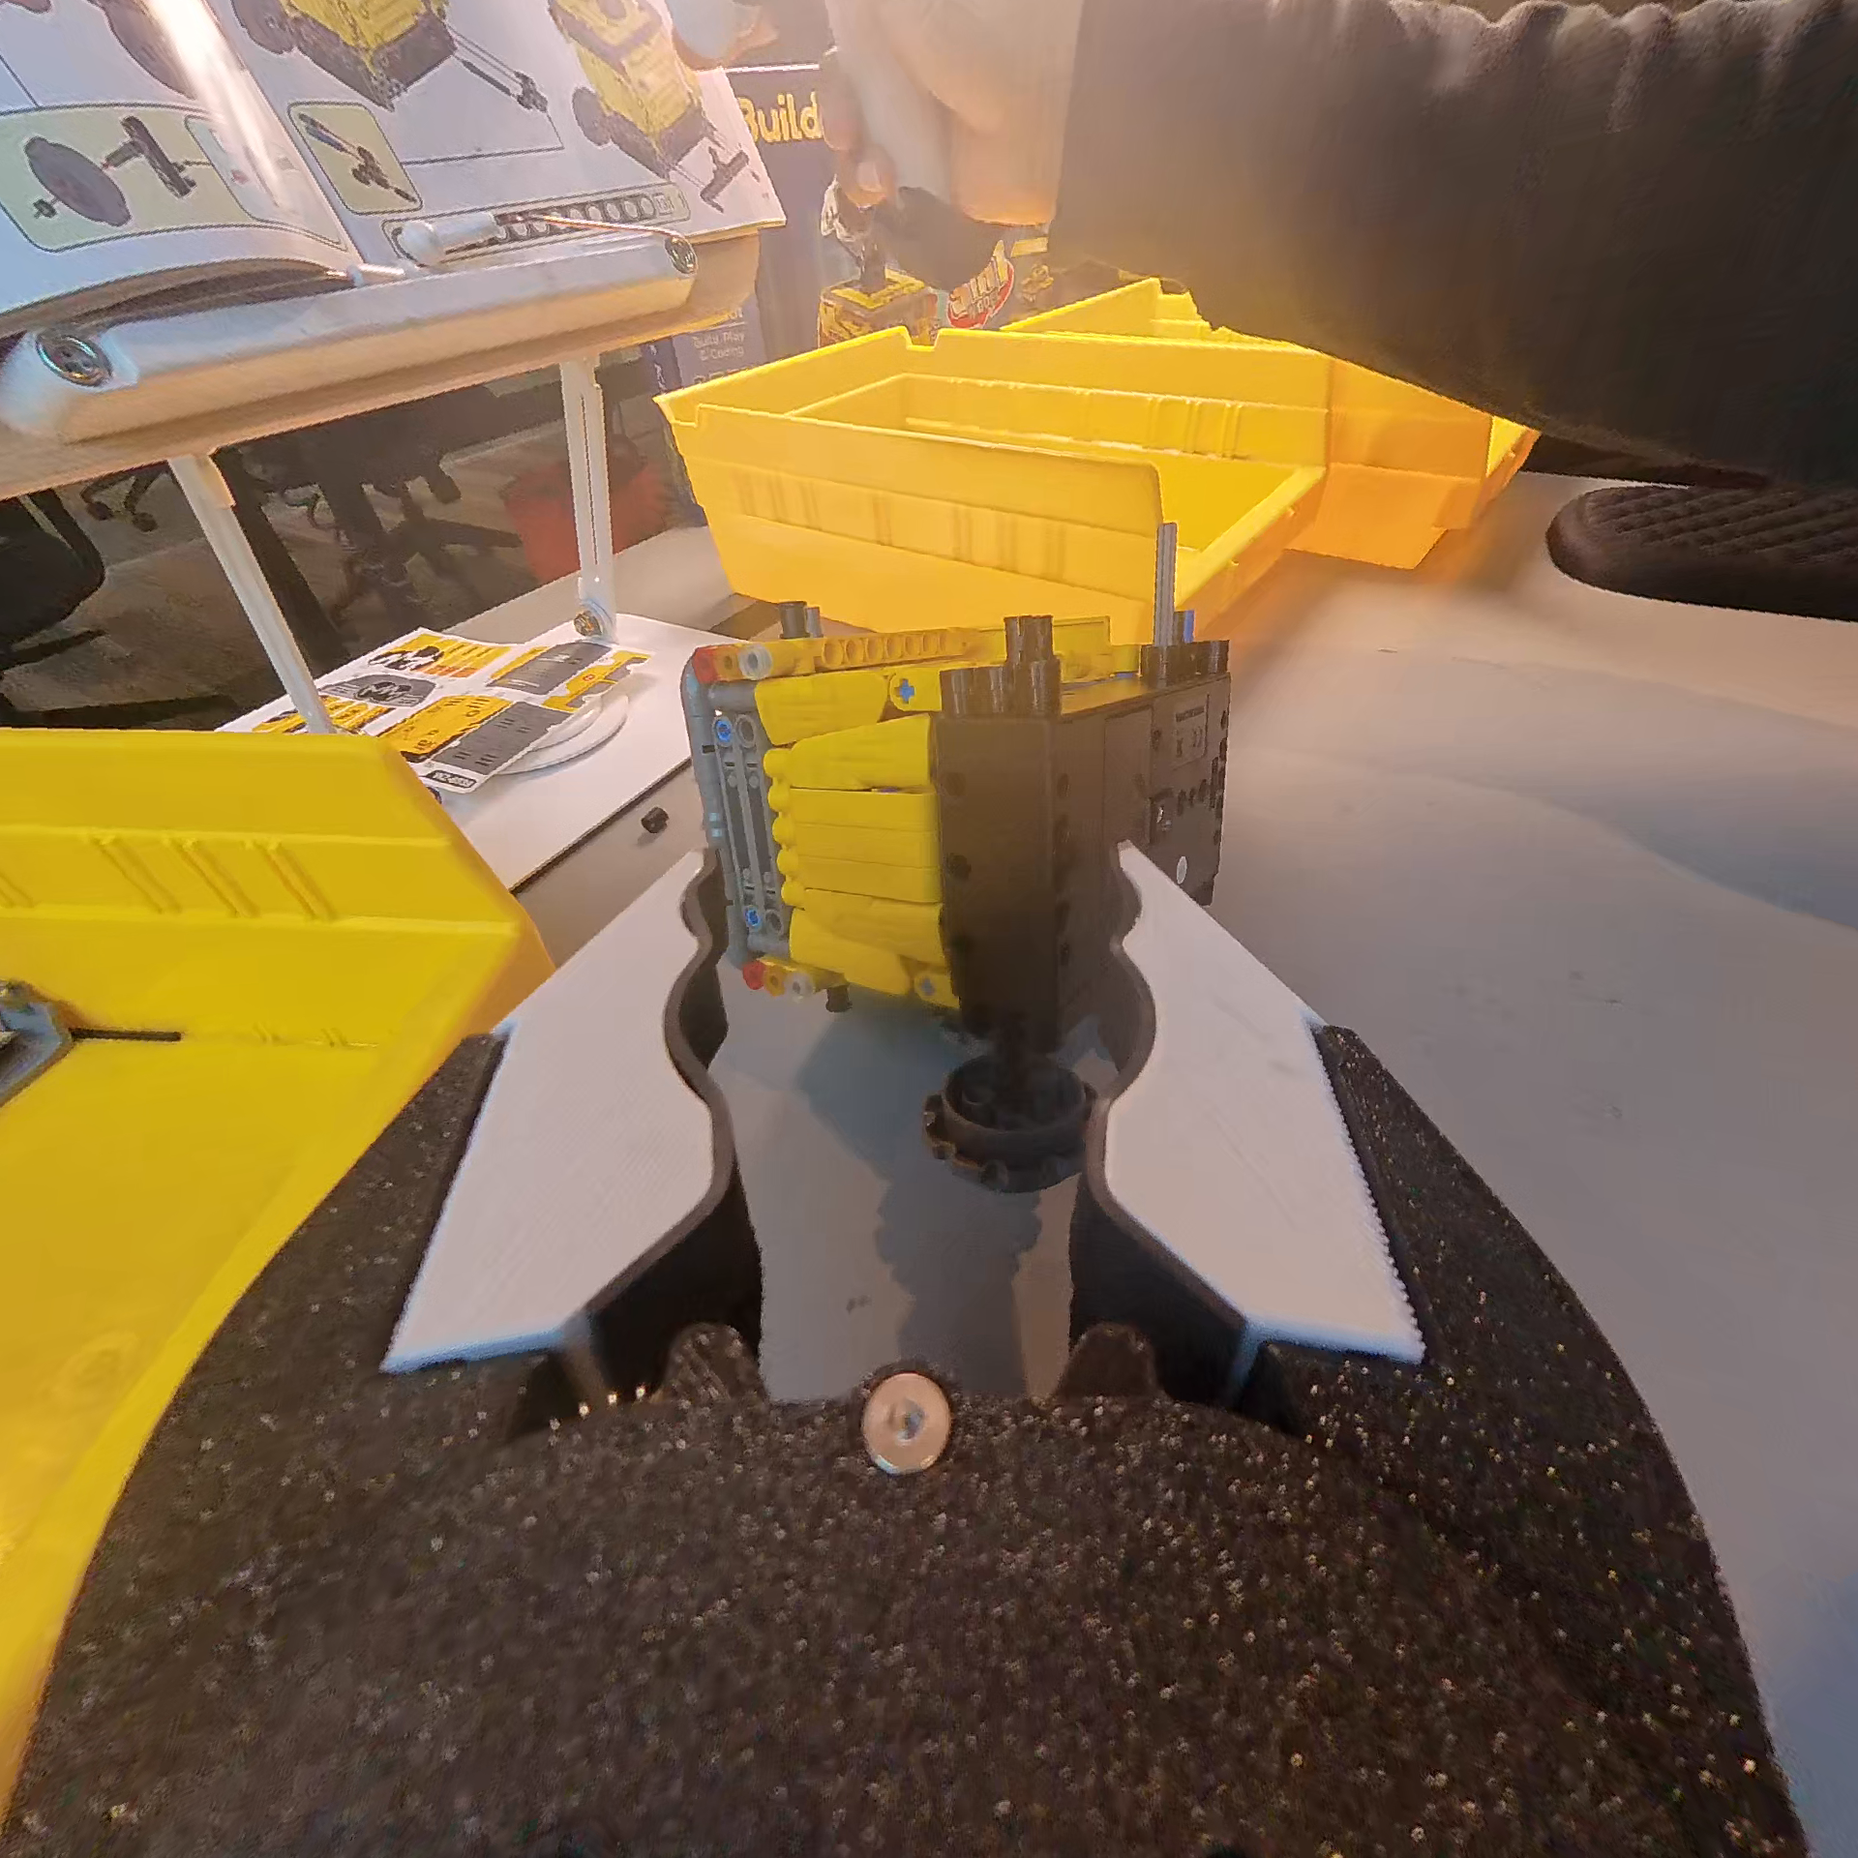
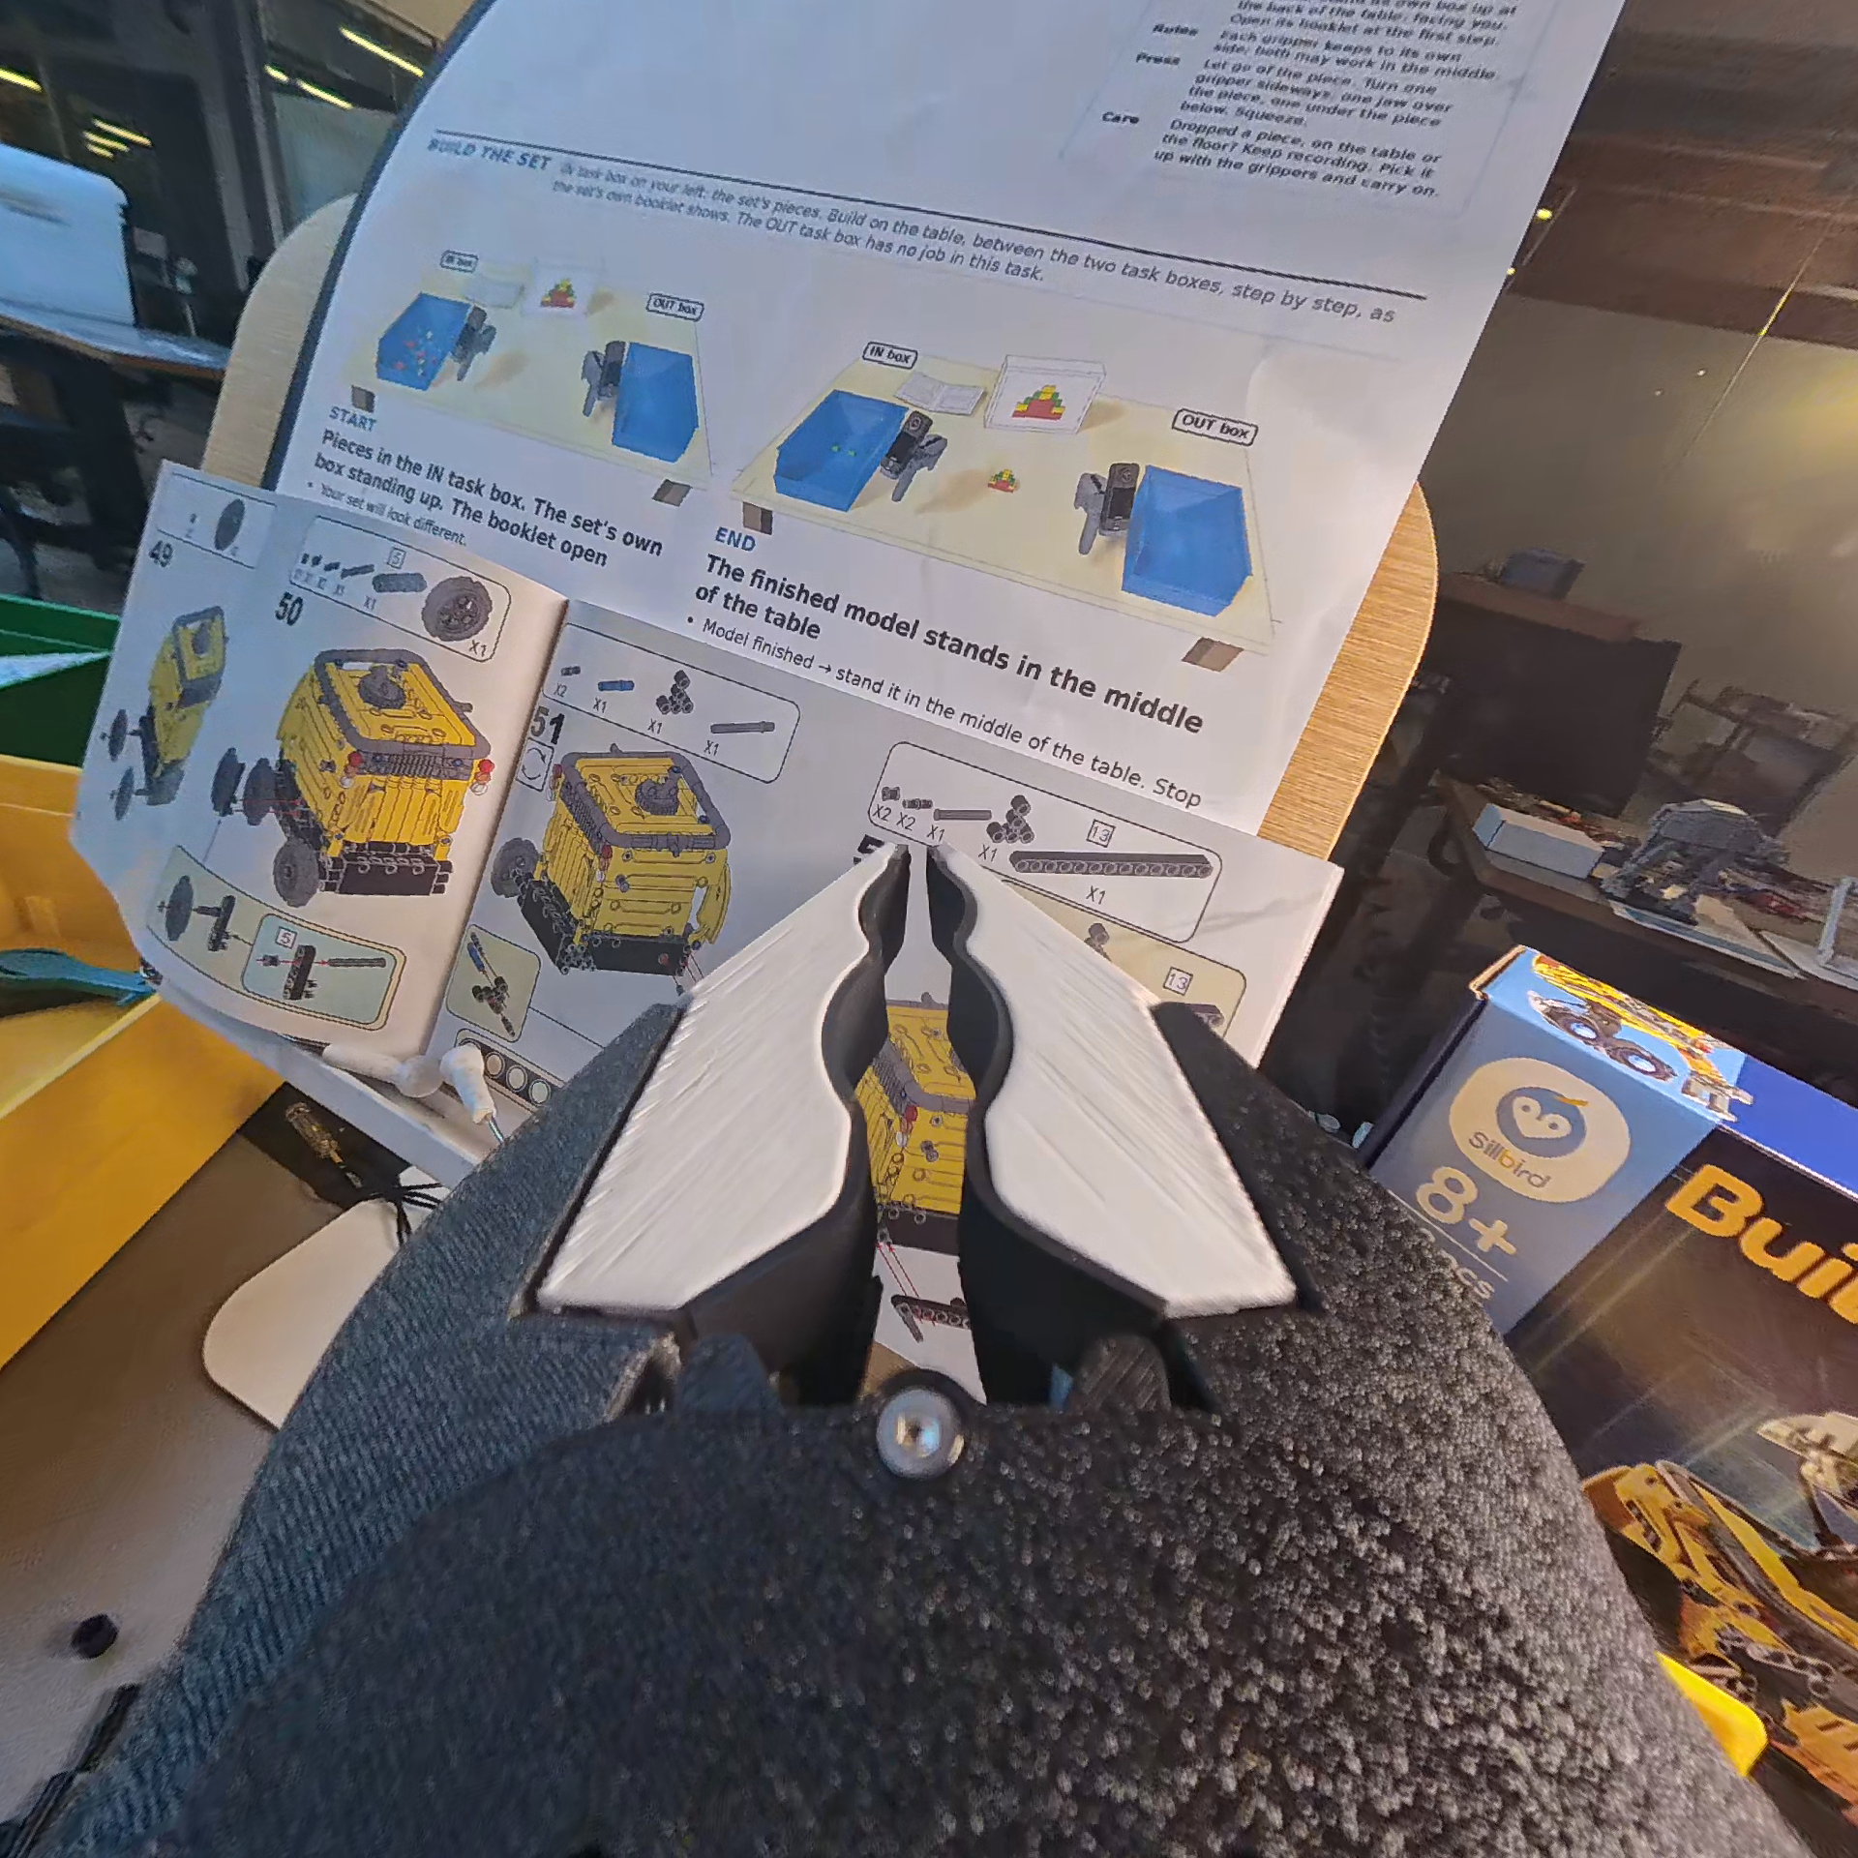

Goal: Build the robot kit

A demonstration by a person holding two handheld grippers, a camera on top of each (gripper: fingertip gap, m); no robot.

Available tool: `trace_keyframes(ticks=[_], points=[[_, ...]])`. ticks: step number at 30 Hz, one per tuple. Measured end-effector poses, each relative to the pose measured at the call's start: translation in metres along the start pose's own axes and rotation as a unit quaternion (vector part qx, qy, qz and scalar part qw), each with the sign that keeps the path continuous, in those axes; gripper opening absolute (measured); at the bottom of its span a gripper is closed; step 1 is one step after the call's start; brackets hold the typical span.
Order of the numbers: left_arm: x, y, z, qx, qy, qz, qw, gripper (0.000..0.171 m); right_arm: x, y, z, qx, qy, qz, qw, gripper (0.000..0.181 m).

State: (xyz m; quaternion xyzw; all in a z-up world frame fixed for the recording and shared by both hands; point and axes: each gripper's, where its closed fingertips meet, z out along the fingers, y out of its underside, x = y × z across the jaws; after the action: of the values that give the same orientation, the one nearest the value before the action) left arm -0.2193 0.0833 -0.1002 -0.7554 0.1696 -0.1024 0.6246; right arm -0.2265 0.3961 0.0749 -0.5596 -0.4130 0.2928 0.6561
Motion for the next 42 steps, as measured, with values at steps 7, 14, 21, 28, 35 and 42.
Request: trace_keyframes(ticks=[7, 14, 21, 28, 35, 42], points=[[-0.002, -0.001, -0.002, 0.001, -0.007, 0.000, 1.000, 0.073, 0.002, 0.002, 0.001, -0.006, 0.007, 0.001, 1.000, 0.001], [-0.002, -0.001, -0.001, 0.002, -0.005, -0.005, 1.000, 0.074, 0.002, 0.003, -0.006, -0.009, -0.002, -0.005, 1.000, 0.001], [-0.004, -0.003, -0.003, 0.008, -0.008, -0.008, 1.000, 0.073, -0.024, -0.010, -0.051, 0.029, -0.059, 0.003, 0.998, 0.005], [0.003, 0.005, 0.003, -0.018, 0.012, -0.022, 1.000, 0.070, -0.178, 0.036, -0.166, -0.121, -0.398, 0.029, 0.909, 0.059], [0.007, -0.003, -0.001, 0.000, 0.017, -0.004, 1.000, 0.063, -0.232, 0.116, -0.209, -0.171, -0.364, -0.123, 0.907, 0.034], [0.007, -0.014, -0.019, 0.011, 0.055, -0.034, 0.998, 0.069, -0.261, 0.100, -0.224, -0.118, -0.447, -0.117, 0.879, 0.006]])
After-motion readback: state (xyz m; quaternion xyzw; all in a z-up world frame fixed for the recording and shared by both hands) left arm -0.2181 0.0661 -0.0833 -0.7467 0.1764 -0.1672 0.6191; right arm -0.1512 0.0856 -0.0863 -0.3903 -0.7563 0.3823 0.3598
